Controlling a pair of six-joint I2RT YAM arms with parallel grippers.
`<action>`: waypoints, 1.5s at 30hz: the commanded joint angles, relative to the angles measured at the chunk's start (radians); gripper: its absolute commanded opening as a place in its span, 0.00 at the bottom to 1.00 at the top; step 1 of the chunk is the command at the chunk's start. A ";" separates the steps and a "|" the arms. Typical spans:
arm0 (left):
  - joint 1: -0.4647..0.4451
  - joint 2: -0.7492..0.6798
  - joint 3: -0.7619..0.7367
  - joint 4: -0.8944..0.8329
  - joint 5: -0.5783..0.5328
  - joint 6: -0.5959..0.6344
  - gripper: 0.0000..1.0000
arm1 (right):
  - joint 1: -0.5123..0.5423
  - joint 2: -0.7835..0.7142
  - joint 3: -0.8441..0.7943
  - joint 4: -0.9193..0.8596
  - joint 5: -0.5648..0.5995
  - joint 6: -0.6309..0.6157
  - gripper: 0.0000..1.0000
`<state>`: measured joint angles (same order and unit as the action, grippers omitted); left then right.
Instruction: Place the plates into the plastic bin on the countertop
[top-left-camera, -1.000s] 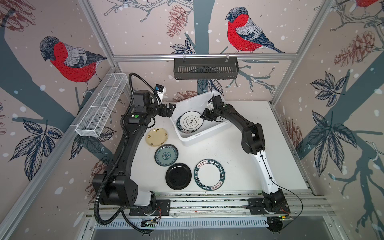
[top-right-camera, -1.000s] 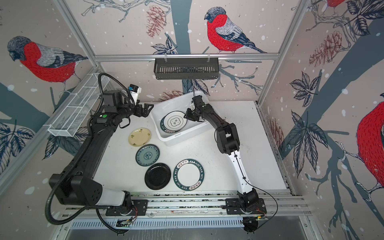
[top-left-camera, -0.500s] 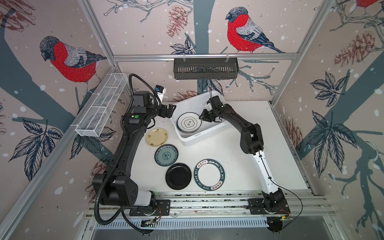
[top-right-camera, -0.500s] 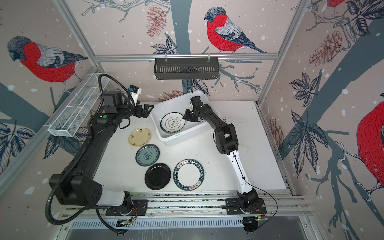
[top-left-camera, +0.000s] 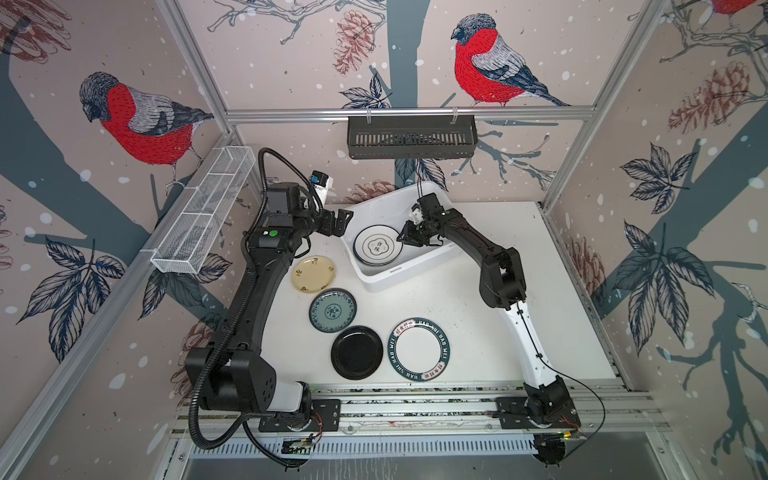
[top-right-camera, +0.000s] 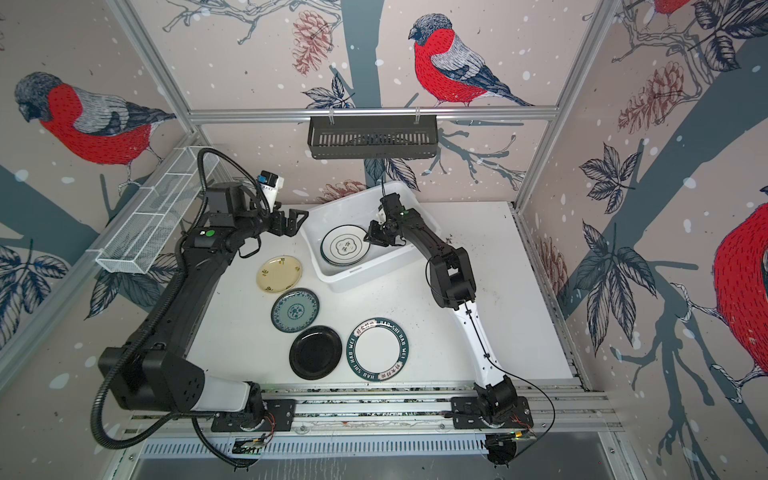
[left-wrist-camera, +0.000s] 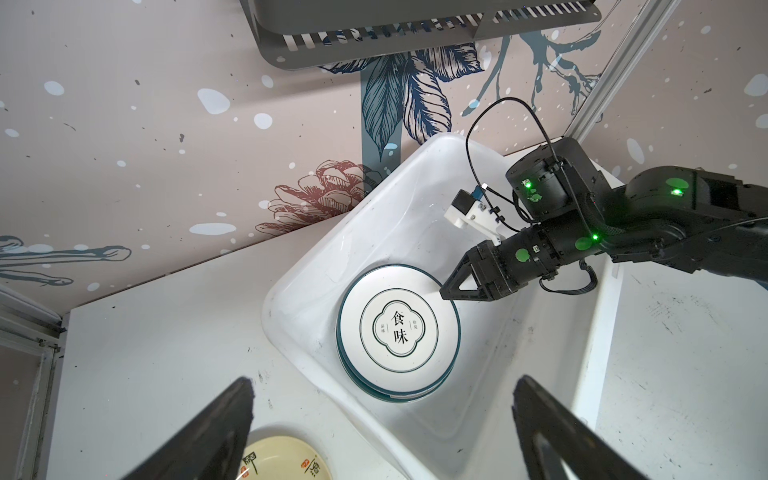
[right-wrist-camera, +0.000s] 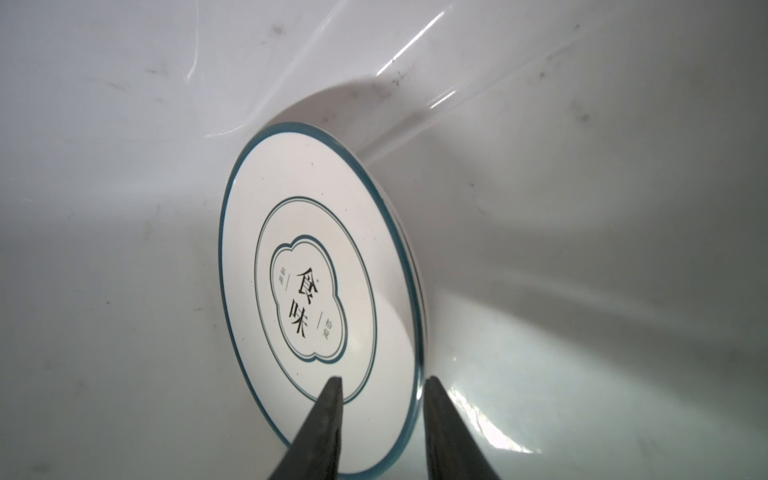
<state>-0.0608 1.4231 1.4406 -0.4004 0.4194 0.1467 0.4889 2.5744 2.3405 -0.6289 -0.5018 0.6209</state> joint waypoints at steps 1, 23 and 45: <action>0.004 -0.004 -0.004 0.035 0.014 -0.001 0.96 | 0.004 0.002 0.008 0.000 -0.007 -0.021 0.35; 0.004 0.003 0.034 0.034 0.011 0.015 0.96 | -0.020 -0.237 -0.012 -0.036 0.136 -0.052 0.37; 0.004 0.087 0.152 -0.013 0.033 0.041 0.97 | 0.089 -0.959 -0.622 -0.016 0.283 0.009 0.40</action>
<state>-0.0589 1.5009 1.5723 -0.4099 0.4381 0.1833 0.5743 1.7016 1.8122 -0.6701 -0.2642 0.5854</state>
